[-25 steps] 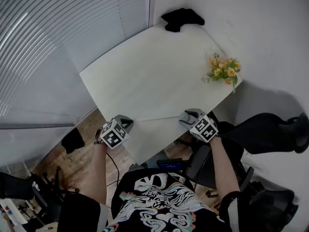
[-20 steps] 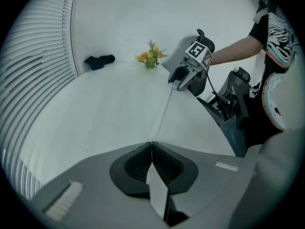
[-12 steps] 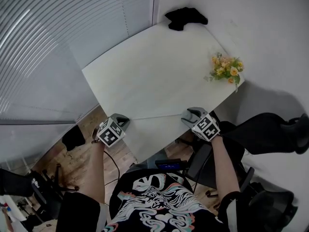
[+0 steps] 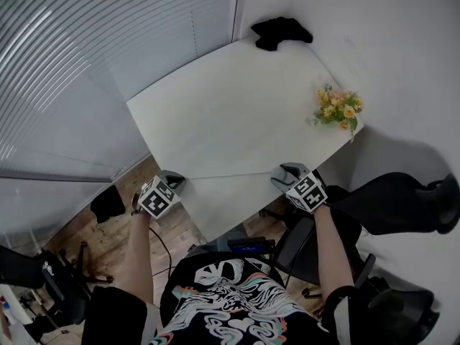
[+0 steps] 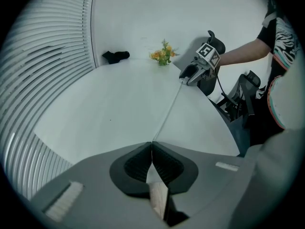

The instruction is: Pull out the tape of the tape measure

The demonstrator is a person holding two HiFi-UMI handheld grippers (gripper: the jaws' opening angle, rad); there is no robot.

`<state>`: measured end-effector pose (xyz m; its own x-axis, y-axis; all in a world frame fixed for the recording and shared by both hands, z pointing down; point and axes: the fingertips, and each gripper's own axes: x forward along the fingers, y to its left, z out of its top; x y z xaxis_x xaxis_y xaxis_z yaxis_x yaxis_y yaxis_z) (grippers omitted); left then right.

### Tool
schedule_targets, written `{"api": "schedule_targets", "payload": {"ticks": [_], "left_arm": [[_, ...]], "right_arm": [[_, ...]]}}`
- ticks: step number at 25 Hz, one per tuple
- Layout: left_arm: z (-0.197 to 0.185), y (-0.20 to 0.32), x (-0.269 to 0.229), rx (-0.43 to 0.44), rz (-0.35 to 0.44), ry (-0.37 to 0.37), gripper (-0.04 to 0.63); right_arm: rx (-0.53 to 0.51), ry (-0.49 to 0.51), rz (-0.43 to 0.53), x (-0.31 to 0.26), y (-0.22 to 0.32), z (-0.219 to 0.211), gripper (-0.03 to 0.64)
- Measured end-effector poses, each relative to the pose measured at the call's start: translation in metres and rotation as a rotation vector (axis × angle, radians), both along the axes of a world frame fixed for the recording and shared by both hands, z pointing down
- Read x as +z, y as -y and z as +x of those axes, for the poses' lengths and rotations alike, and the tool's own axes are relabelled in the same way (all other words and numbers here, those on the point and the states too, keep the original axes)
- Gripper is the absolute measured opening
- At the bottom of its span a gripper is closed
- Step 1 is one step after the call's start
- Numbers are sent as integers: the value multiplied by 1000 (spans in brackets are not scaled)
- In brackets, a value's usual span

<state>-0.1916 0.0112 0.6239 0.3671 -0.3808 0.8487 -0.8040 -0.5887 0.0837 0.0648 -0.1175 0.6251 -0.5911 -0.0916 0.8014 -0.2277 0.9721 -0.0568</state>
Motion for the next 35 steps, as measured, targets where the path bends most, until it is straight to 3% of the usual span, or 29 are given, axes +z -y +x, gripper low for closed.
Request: {"api": "schedule_targets", "payload": {"ticks": [27,35], "left_arm": [[-73,-19,-1,-214,0,91,6],[-61,-12,5,-190,11,118,8]], "right_arm": [[24,-1,3,0,0,-1,221],[73,2,-1,0,1,1,221]]}}
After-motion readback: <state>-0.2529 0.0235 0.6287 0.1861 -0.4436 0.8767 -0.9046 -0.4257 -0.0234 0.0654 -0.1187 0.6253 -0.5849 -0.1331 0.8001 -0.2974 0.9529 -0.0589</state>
